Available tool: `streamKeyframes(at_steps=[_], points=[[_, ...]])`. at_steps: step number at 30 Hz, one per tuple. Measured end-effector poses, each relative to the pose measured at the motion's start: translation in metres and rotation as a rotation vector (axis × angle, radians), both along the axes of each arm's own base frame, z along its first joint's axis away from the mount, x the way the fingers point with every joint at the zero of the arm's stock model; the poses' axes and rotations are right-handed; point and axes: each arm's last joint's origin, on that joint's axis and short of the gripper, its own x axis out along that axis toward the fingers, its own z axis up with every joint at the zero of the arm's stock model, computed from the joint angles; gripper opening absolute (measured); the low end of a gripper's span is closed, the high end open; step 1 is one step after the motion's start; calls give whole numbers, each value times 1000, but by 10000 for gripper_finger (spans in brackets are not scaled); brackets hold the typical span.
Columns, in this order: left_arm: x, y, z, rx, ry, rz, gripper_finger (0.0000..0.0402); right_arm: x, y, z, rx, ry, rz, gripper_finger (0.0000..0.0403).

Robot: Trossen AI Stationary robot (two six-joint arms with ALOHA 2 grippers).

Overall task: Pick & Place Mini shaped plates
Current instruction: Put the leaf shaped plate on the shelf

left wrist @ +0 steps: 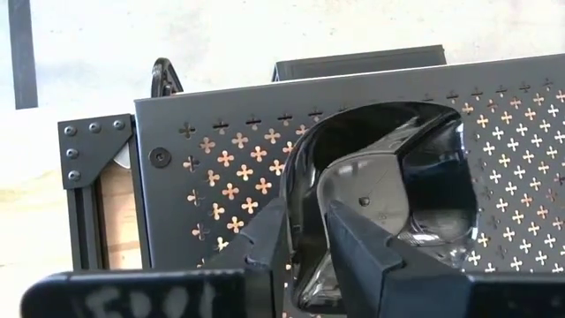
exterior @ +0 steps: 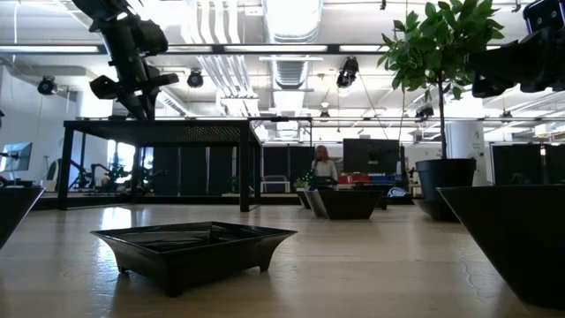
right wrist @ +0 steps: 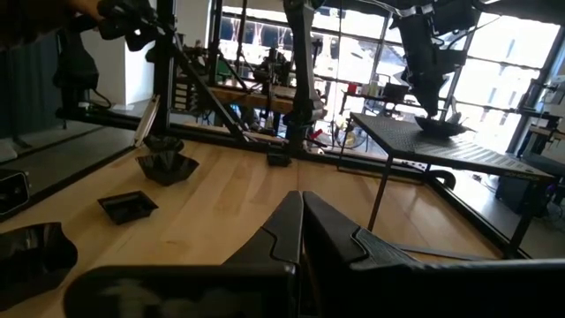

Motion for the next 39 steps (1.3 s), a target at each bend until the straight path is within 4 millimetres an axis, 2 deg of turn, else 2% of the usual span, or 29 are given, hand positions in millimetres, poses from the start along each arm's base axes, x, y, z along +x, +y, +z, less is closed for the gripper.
streamKeyframes(at_steps=[3, 9, 16, 23, 27, 39], points=[[0, 0, 3, 11, 4, -19, 78, 0, 0, 0, 0, 0, 0, 8], [1, 0, 22, 80, 21, -94, 78, 0, 0, 0, 0, 0, 0, 8], [20, -11, 23, 104, 74, -309, 78, 0, 0, 0, 0, 0, 0, 8], [24, -24, 16, 37, 167, -372, 78, 0, 0, 0, 0, 0, 0, 8], [22, -23, 10, 40, 235, -341, 78, 0, 0, 0, 0, 0, 0, 8], [23, -22, -16, 7, 262, -349, 78, 0, 0, 0, 0, 0, 0, 8]])
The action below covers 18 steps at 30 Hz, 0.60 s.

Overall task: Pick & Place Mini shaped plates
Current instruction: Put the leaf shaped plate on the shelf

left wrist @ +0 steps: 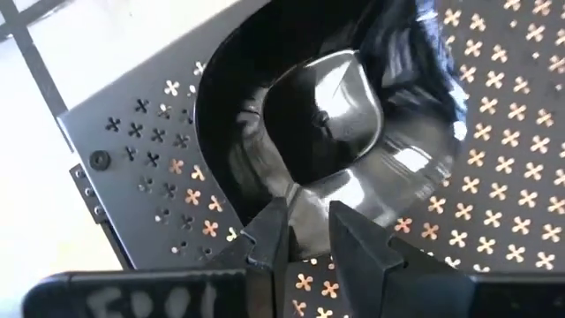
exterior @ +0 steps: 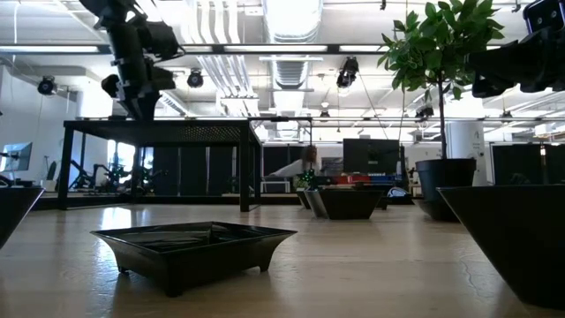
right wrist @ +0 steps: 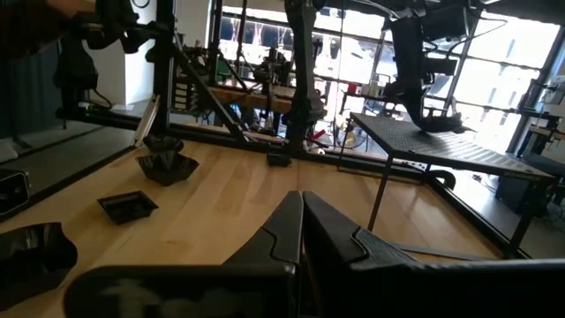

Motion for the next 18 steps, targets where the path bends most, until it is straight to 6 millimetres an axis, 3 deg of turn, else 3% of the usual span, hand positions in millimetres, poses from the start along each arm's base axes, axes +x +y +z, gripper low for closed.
streamKeyframes(at_steps=[9, 18], points=[[-1, 0, -4, 15, 37, 19, 78, 0, 0, 0, 0, 0, 0, 8], [-1, 3, 7, 68, 34, 36, 78, 0, 0, 0, 0, 0, 0, 8]])
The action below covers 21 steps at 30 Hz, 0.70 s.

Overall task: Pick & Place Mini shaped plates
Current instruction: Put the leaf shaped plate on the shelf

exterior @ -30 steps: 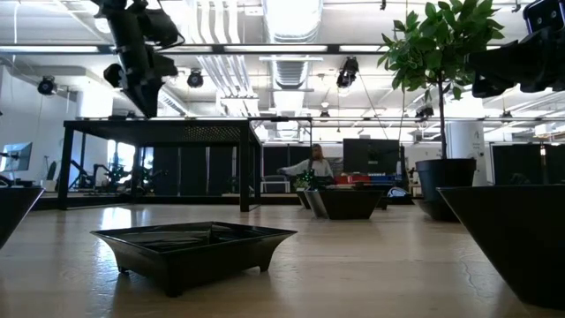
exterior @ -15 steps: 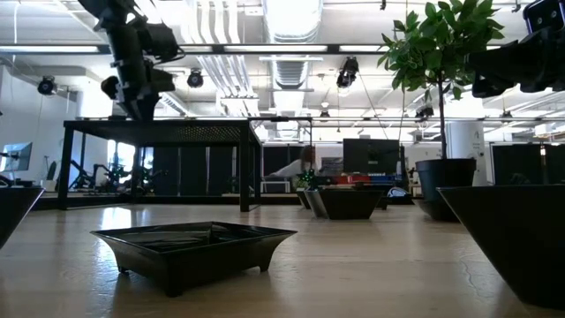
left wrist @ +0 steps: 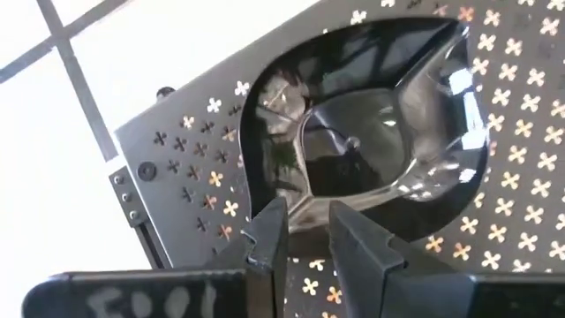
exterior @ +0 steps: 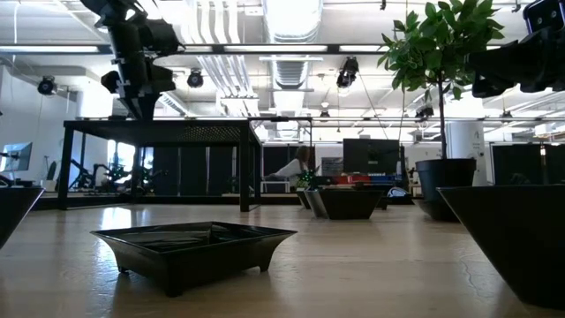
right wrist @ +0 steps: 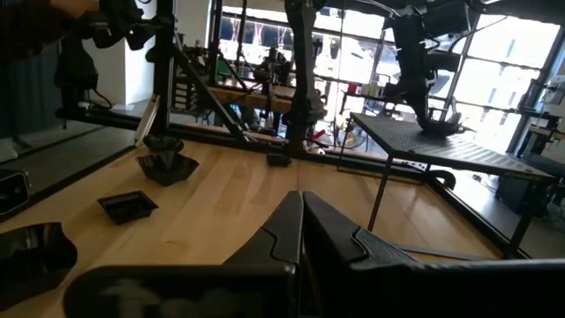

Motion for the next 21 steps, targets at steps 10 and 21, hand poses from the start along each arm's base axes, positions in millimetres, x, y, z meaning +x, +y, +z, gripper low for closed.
streamKeyframes(at_steps=[10, 21], points=[[6, 3, 3, 16, -81, -95, 78, 0, 0, 0, 0, 0, 0, 8], [14, 13, -12, 16, -78, -118, 78, 0, 0, 0, 0, 0, 0, 8]])
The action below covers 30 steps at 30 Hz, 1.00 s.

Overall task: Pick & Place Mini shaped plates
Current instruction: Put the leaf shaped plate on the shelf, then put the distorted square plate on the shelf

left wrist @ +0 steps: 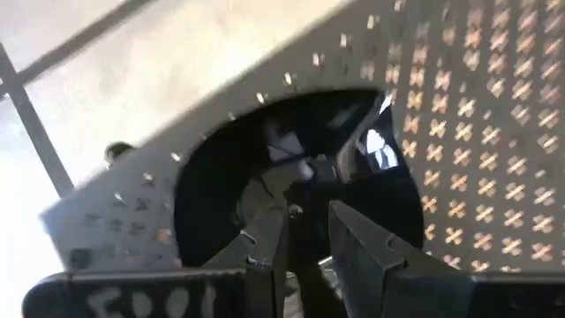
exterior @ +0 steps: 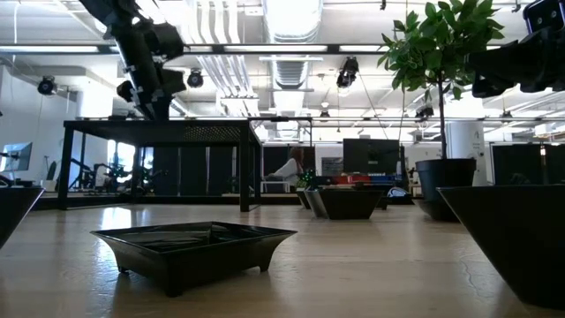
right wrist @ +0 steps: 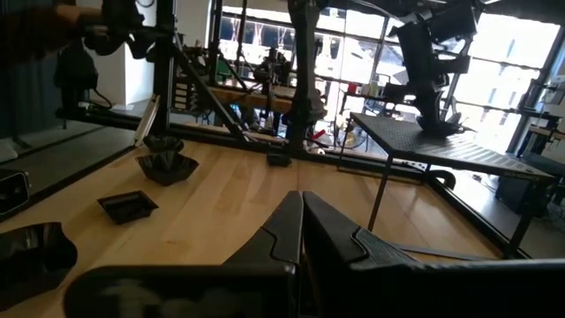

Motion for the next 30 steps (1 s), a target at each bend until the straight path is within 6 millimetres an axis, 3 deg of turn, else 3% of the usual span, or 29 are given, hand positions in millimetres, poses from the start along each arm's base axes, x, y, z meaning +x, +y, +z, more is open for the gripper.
streamKeyframes(at_steps=[4, 19, 26, 30], points=[[3, 4, -7, -12, 20, -12, 78, 0, 0, 0, 0, 0, 0, 8], [-1, 5, -1, 33, 102, 36, 78, 0, 0, 0, 0, 0, 1, 8], [-2, 4, 20, 82, 44, 62, 78, 0, 0, 0, 0, 0, 1, 8], [-5, -6, 38, 131, -8, 52, 78, 0, 0, 0, 0, 0, 1, 8]])
